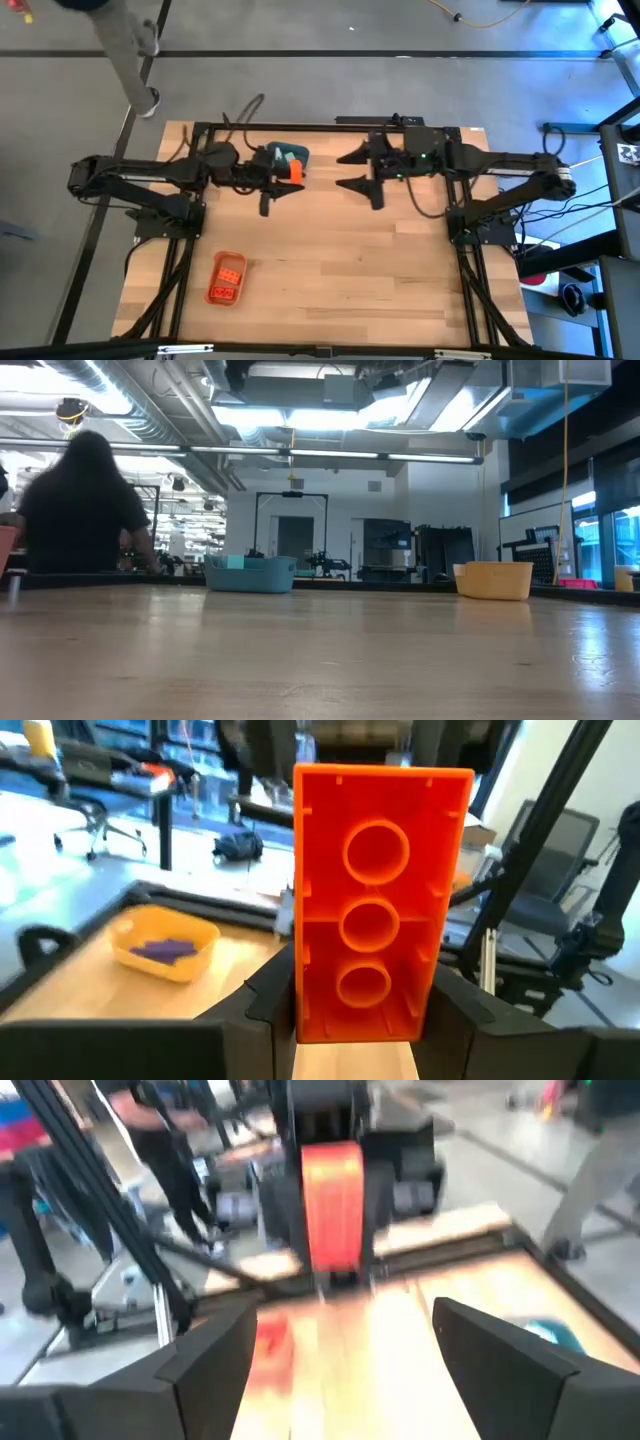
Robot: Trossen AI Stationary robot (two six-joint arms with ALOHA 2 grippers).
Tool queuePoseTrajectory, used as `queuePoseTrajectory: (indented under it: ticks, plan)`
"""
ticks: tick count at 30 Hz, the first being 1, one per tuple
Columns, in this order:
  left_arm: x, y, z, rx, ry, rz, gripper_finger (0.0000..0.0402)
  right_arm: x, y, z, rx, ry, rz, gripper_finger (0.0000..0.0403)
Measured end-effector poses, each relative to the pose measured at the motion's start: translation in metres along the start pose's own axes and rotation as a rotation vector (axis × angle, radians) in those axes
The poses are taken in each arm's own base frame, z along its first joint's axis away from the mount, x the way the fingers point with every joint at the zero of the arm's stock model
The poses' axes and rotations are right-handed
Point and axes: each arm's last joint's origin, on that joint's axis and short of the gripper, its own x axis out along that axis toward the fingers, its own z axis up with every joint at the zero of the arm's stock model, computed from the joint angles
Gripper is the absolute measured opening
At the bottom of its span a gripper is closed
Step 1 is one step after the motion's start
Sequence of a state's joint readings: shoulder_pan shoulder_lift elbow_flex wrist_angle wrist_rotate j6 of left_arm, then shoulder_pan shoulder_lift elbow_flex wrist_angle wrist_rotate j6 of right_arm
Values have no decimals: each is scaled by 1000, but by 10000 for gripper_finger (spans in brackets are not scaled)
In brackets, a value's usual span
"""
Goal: Sort & place blocks by color
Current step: Put the orange game piece into the orange bin
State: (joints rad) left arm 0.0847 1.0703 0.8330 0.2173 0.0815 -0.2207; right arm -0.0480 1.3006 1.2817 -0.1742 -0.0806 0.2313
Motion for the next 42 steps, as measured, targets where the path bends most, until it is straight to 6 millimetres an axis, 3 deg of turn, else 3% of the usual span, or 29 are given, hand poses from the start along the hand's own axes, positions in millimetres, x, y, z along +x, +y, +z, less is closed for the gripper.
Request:
queuePoseTrajectory:
  ticks: [7,12,17,42]
  plan:
    - [-32,-1,13,13,-5,13,128,-35,-4,-26,58,98,-54,306]
    - [-46,-3,-6,-37,-40,33,128,-52,-9,-58,149,15,-71,306]
    - [-50,-5,-32,-91,-77,50,128,-58,-7,-75,201,-152,-1,306]
    - [-50,-5,-33,-85,-119,70,128,-60,-7,-75,146,-207,12,307]
